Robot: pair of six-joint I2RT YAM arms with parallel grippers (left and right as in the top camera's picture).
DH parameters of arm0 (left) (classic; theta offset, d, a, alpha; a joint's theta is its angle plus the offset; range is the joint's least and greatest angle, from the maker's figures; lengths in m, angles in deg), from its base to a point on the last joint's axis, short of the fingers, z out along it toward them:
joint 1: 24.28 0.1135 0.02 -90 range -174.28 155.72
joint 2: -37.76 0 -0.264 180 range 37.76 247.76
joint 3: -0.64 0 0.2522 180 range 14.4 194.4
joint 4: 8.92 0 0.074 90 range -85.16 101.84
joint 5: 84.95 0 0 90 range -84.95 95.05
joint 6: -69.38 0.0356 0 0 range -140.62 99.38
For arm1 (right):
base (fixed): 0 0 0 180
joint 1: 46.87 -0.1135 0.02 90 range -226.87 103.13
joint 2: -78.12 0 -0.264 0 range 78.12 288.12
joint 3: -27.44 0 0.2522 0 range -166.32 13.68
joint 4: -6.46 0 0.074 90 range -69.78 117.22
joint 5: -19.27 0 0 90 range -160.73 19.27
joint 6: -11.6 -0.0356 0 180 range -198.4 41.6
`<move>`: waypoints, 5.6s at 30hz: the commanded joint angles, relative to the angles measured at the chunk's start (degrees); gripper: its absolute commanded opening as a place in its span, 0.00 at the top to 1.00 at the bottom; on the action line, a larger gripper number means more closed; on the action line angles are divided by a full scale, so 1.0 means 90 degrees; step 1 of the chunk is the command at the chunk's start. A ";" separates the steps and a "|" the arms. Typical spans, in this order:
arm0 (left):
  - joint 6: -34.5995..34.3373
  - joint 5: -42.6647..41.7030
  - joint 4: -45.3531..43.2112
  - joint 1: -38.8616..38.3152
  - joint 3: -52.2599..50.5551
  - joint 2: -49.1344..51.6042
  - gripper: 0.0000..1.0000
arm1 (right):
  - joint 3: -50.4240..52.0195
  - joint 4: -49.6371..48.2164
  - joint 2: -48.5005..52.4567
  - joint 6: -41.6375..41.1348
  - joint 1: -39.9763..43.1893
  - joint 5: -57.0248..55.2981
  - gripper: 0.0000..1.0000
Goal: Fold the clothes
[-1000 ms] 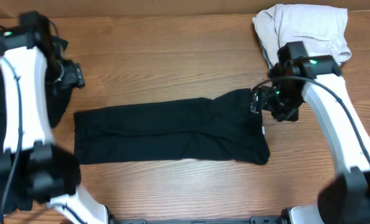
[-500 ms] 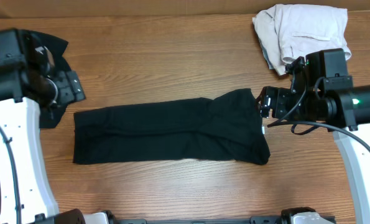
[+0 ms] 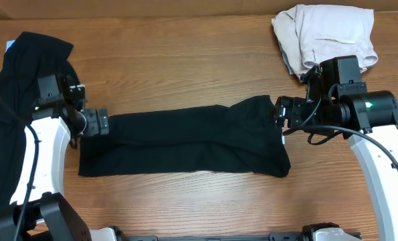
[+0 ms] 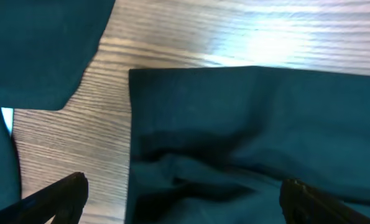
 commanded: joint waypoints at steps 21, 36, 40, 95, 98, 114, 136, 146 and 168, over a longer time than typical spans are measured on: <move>0.0260 -0.0260 -0.0182 0.0770 -0.0296 0.2123 0.04 | 0.0053 -0.0185 0.0668 0.0141 -0.0036 0.0034 0.04; -0.0294 -0.0265 -0.0092 0.0770 -0.0282 0.2642 0.96 | 0.0053 -0.0386 0.0714 -0.0102 -0.0036 0.0034 0.08; -0.0299 -0.0267 0.0124 0.0770 -0.0022 0.2630 0.96 | 0.0053 -0.0440 0.0833 -0.0253 -0.0036 0.0061 0.09; -0.1103 -0.2176 0.2812 -0.4201 0.3451 0.2642 0.52 | 0.0053 -0.0495 0.0916 -0.0345 -0.0034 -0.0138 0.08; -0.1100 -0.2455 0.2856 -0.4163 0.3451 0.2642 0.30 | 0.0053 -0.0481 0.0916 -0.0342 -0.0034 -0.0138 0.08; -0.0695 -0.0542 0.2305 -0.3912 0.3451 0.2642 0.12 | 0.0974 -0.0882 0.0993 -0.0692 -0.0022 -0.0226 0.08; -0.0714 -0.0542 0.1962 -0.3723 0.3451 0.2642 0.04 | 0.2458 -0.3330 0.3072 -0.0452 -0.0024 0.1115 0.00; -0.0716 -0.0544 0.1965 -0.3723 0.3451 0.2642 0.03 | 0.2458 -0.3371 0.3096 0.0177 -0.0024 0.2344 0.17; -0.0719 0.0454 0.1953 -0.3361 0.3451 0.2642 0.00 | 0.1736 -0.2608 0.3048 0.0447 0.1450 0.1416 0.96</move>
